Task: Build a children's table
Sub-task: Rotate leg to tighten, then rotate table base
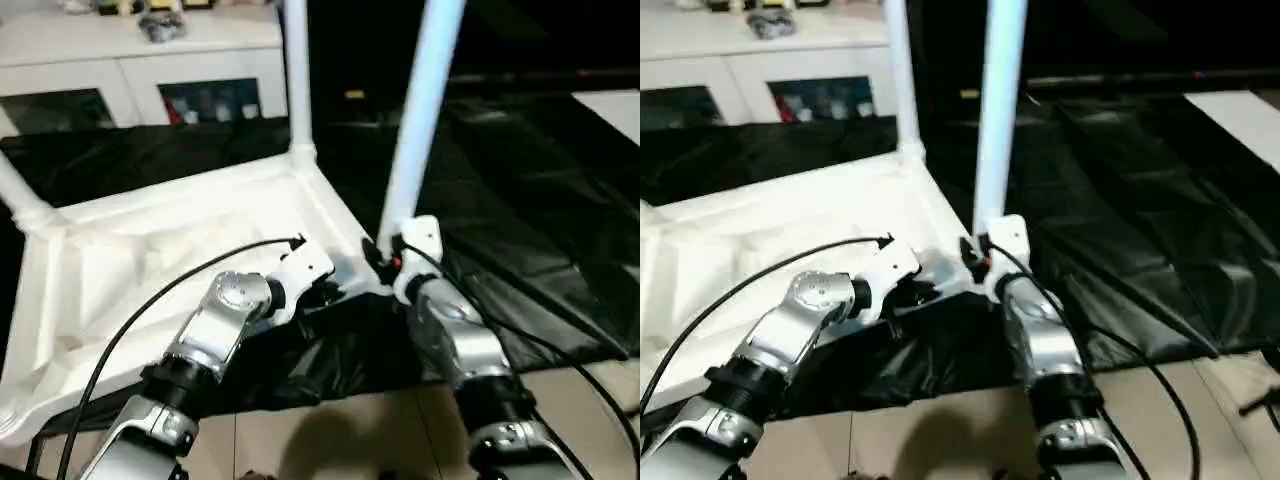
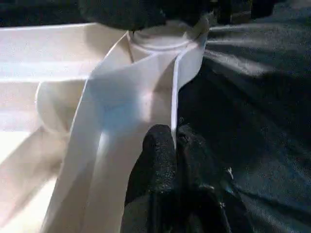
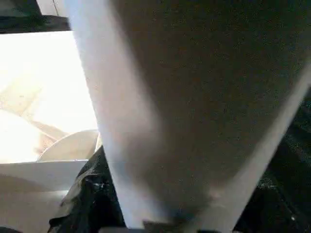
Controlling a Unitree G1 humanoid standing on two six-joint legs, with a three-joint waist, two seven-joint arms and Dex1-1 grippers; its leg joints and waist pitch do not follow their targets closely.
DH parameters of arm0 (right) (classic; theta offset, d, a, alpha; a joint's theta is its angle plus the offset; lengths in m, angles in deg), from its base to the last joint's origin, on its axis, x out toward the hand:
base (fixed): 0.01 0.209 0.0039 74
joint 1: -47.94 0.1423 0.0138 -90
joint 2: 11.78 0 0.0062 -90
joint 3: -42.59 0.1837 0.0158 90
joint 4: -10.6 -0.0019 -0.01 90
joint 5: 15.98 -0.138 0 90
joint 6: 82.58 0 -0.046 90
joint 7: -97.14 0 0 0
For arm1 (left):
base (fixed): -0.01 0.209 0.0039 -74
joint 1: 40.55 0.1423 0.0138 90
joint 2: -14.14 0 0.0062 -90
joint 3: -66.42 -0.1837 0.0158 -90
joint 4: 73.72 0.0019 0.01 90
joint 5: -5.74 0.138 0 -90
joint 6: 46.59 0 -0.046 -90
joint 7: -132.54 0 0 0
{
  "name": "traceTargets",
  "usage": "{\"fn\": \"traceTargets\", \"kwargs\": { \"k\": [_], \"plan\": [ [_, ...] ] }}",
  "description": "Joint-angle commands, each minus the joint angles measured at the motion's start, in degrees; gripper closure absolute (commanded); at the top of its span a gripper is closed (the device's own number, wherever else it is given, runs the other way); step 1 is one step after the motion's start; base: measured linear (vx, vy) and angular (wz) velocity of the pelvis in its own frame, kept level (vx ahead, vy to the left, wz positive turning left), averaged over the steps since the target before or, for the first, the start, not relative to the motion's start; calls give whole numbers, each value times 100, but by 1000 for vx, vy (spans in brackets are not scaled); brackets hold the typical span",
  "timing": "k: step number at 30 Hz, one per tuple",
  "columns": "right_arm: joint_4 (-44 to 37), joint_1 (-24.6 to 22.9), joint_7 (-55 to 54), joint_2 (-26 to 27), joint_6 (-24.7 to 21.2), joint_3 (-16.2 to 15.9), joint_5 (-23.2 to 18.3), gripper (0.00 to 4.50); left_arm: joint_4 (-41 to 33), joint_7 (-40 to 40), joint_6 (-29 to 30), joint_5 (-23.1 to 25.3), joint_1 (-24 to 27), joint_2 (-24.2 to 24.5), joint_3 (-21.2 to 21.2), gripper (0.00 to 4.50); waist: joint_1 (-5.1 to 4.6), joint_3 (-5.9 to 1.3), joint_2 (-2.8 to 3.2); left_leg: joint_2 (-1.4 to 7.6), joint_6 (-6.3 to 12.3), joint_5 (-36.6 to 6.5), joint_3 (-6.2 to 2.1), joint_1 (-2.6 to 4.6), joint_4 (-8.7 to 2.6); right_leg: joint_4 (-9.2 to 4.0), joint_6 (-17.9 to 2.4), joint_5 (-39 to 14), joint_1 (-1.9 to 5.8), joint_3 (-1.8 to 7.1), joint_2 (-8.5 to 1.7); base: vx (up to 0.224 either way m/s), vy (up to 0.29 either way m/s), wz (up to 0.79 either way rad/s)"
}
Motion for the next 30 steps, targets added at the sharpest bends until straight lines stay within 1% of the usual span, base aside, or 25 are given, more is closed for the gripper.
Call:
{"fn": "traceTargets", "kwargs": {
  "k": [1, 2, 3, 4, 5, 6, 7, 8, 9, 10, 11, 13, 14, 15, 16, 17, 18, 19, 20, 21, 22, 25, 27, 29, 30],
  "plan": [
    [329, -79, 463, 524, -181, -556, -287, 196, -186, 114, -354, -98, -275, -274, -143, 450, 174, -250, -98, 130, -116, -3191, -248, 379, -112, -951, -349, -3814, -444, 437, -550, 28, -128, 13],
    [277, -97, 584, 447, -171, -578, -291, 179, -156, 67, -428, -105, -280, -212, -118, 450, 190, -288, -144, 70, 59, -2109, -228, 222, 151, -1090, -319, -4467, -327, 526, -733, 94, -132, -14],
    [264, -102, 628, 417, -163, -590, -284, 177, -143, 55, -454, -106, -282, -187, -106, 450, 279, -322, -128, 215, 217, -784, -368, -322, -118, -843, -334, -3789, 105, 550, -698, 92, -46, -35],
    [150, -153, 788, 290, -136, -672, -242, 173, -101, -5, -478, -131, -289, -122, -71, 450, 359, -425, 26, 267, 114, -361, -367, -345, -243, -728, -432, -2882, 158, 417, -541, 92, -46, -35],
    [-113, -281, 876, 23, -94, -806, -86, 173, -2, -77, -590, -116, -311, -23, -63, 450, 292, -440, 13, 302, 161, -441, -311, -280, -287, -548, -736, -792, 19, 298, -223, 114, -19, -21],
    [-143, -296, 881, -6, -88, -819, -69, 149, 8, -84, -604, -112, -313, -13, -64, 450, 319, -456, 67, 307, 148, -553, -298, -250, -273, -515, -861, -456, 20, 301, -220, 69, -18, -2],
    [-190, -319, 888, -53, -79, -839, -43, 136, 25, -96, -627, -107, -317, 1, -66, 450, 318, -506, 92, 300, 170, -560, -254, -209, -211, -471, -1098, 228, 28, 327, -221, 69, -18, -2],
    [-400, -428, 1025, -196, -140, -825, -97, 132, 41, -144, -667, -122, -312, 28, -61, 450, 316, -519, 26, 283, 236, -442, -236, -223, -188, -451, -1188, 603, 56, 328, -211, 61, -9, 2],
    [-625, -553, 1230, -362, -185, -785, -151, 120, 54, -194, -723, -128, -303, 57, -57, 450, 344, -529, -28, 265, 398, -210, -210, -246, -160, -411, -1275, 1131, 69, 311, -192, 0, 0, 0],
    [-768, -635, 1375, -474, -213, -753, -187, 120, 70, -226, -764, -131, -301, 74, -55, 450, 392, -516, -16, 261, 532, -232, -199, -246, -148, -411, -1297, 1190, 72, 301, -198, 0, 0, 0],
    [-992, -756, 1638, -643, -242, -711, -305, 120, 67, -260, -779, -143, -292, 97, -44, 450, 398, -496, -17, 281, 586, -405, -197, -247, -171, -442, -1291, 960, 82, 295, -221, 0, 0, 0],
    [-1350, -957, 2061, -959, -190, -658, -490, 120, 34, -319, -810, -176, -260, 153, -43, 450, 402, -488, -5, 312, 553, -612, -204, -245, -190, -470, -1239, 561, 90, 287, -236, 0, 0, 0],
    [-1350, -957, 2061, -959, -190, -658, -490, 120, 34, -319, -810, -176, -260, 153, -43, 450, 400, -476, -20, 331, 525, -736, -204, -236, -200, -489, -1205, 354, 85, 293, -232, 0, 0, 0],
    [-1350, -957, 2061, -959, -190, -658, -490, 120, 34, -319, -810, -176, -260, 153, -43, 450, 397, -478, -13, 335, 500, -790, -202, -221, -206, -496, -1230, 260, 70, 296, -236, 0, 0, 0],
    [-1565, -1070, 2288, -1159, -161, -627, -610, 120, 0, -376, -840, -200, -226, 185, -39, 450, 386, -458, 19, 329, 437, -880, -205, -235, -225, -513, -1221, 51, 85, 291, -232, 0, 0, 0],
    [-1865, -1226, 2615, -1459, -155, -551, -780, 120, -48, -461, -876, -212, -170, 247, -50, 450, 414, -461, 71, 338, 393, -982, -201, -199, -212, -536, -1178, -47, 71, 307, -233, 0, 0, 0],
    [-2178, -1401, 2959, -1834, -182, -443, -961, 120, -77, -539, -932, -236, -115, 313, -54, 450, 404, -452, 70, 341, 408, -1032, -189, -202, -210, -559, -1162, -69, 69, 316, -229, 0, 0, 0],
    [-2261, -1450, 3062, -1946, -196, -400, -1020, 120, -79, -553, -951, -242, -102, 330, -53, 450, 450, -475, 52, 359, 445, -1015, -181, -169, -185, -559, -1167, 75, 78, 325, -227, 0, 0, 0],
    [-2372, -1514, 3183, -2085, -235, -348, -1090, 120, -64, -564, -988, -255, -95, 350, -55, 450, 449, -476, 34, 338, 518, -867, -166, -218, -172, -517, -1229, 282, 92, 318, -220, 0, 0, 0],
    [-2388, -1524, 3204, -2105, -246, -337, -1104, 120, -70, -567, -991, -261, -92, 353, -52, 450, 450, -474, 35, 327, 553, -810, -155, -245, -167, -513, -1228, 293, 98, 307, -223, 0, 0, 0],
    [-2516, -1607, 3383, -2273, -334, -249, -1223, 120, -121, -592, -1015, -308, -61, 379, -24, 450, 445, -480, 48, 318, 576, -770, -149, -255, -160, -519, -1216, 248, 99, 291, -221, 0, 0, 0],
    [-2691, -1731, 3664, -2529, -479, -87, -1402, 120, -353, -689, -920, -500, 15, 416, 99, 450, 439, -487, 36, 335, 571, -772, -145, -239, -151, -512, -1286, 172, 92, 288, -223, 0, 0, 0],
    [-2736, -1773, 3761, -2623, -524, -24, -1464, 112, -487, -742, -835, -610, 50, 426, 168, 406, 451, -499, 36, 351, 607, -657, -144, -239, -137, -491, -1349, 322, 82, 291, -215, 0, 0, 0],
    [-2787, -1828, 3815, -2740, -561, -33, -1531, 112, -777, -782, -617, -785, 106, 476, 311, 395, 463, -512, 44, 358, 648, -567, -140, -233, -118, -466, -1431, 478, 73, 284, -218, 0, 0, 0],
    [-2811, -1861, 3845, -2803, -560, -75, -1557, 112, -1061, -816, -383, -950, 157, 543, 430, 392, 463, -508, -5, 367, 647, -566, -131, -231, -122, -456, -1462, 502, 76, 284, -222, 0, 0, 0]
  ]
}}
